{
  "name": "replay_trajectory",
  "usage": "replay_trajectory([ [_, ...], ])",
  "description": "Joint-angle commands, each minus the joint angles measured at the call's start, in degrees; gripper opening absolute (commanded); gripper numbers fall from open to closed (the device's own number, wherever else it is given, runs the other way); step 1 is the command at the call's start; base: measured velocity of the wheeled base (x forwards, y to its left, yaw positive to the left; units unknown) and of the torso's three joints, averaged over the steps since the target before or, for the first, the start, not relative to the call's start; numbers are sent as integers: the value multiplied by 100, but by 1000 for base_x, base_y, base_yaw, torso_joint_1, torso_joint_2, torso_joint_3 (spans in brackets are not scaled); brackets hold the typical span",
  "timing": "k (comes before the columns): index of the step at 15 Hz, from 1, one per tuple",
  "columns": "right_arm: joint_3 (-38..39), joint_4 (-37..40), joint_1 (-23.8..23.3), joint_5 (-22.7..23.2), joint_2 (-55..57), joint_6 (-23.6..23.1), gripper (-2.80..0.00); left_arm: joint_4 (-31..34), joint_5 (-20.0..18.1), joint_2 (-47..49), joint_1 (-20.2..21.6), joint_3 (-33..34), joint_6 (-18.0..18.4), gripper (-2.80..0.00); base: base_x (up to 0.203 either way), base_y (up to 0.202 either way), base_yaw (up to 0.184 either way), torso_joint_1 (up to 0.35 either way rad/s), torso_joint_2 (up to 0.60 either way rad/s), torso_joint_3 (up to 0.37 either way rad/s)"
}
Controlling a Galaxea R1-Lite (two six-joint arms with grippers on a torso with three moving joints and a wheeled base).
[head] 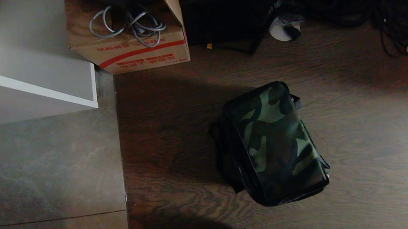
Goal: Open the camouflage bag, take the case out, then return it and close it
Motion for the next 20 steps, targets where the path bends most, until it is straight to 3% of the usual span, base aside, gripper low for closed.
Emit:
replay_trajectory([
  [1, 5, 0, 3, 17, 14, -83, -280, 0, 0, -2, 0, 0, 0, -280, 0, 0, 0, 0, 0, 0],
  [20, 5, 0, 3, 0, 14, -48, -280, 4, 0, -2, 0, 0, 0, -280, 0, 0, 0, 0, 0, 0],
])
